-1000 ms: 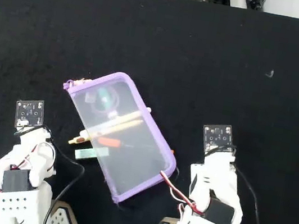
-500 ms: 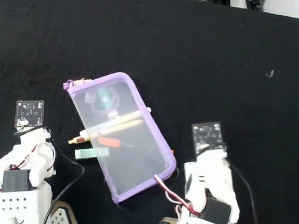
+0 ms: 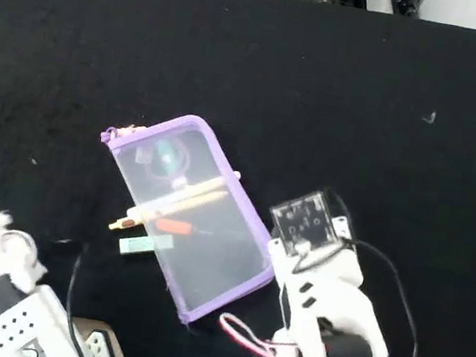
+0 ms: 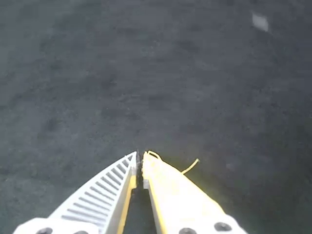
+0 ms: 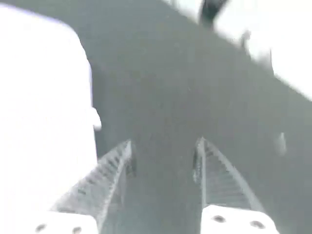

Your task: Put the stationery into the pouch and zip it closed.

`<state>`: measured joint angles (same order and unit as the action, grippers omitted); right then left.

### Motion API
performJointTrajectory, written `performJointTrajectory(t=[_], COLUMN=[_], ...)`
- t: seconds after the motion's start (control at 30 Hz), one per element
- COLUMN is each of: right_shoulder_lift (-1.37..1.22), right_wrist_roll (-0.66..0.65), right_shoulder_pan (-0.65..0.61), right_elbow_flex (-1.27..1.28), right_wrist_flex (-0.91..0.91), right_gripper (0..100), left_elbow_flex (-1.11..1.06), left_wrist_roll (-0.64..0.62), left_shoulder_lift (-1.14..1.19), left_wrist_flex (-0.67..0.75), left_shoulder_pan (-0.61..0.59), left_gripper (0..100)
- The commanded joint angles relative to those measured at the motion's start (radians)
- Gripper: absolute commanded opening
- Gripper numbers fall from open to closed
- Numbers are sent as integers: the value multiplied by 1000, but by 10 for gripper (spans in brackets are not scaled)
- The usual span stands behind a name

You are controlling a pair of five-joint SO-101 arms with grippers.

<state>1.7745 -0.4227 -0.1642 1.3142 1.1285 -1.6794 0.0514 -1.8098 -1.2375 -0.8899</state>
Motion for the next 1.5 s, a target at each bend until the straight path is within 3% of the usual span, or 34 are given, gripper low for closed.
performJointTrajectory(t=[0.0,0.27,0.43,0.63,0.97,1.13,1.27,1.47], right_shoulder_lift=[-294,-918,-1307,-1805,-2540,-2827,-2896,-2913], right_wrist_roll=[74,126,152,152,74,31,-69,-80], right_shoulder_pan=[-118,-377,-517,-554,-552,-554,-555,-578], right_elbow_flex=[-223,-697,-1020,-1403,-2483,-2984,-2930,-2953], right_wrist_flex=[-51,-78,-72,-51,480,626,582,549], right_gripper=[204,204,205,205,205,205,205,205], left_elbow_flex=[-19,-19,-19,-19,-19,-19,-19,-19], left_wrist_roll=[-2,5,3,-2,-2,-2,-2,-2], left_shoulder_lift=[-9,-9,-9,-9,-9,-9,-9,-9], left_wrist_flex=[26,37,121,118,120,121,124,124], left_shoulder_pan=[-51,-73,-188,-200,-199,-199,-199,-199], left_gripper=[30,30,30,30,30,30,30,30])
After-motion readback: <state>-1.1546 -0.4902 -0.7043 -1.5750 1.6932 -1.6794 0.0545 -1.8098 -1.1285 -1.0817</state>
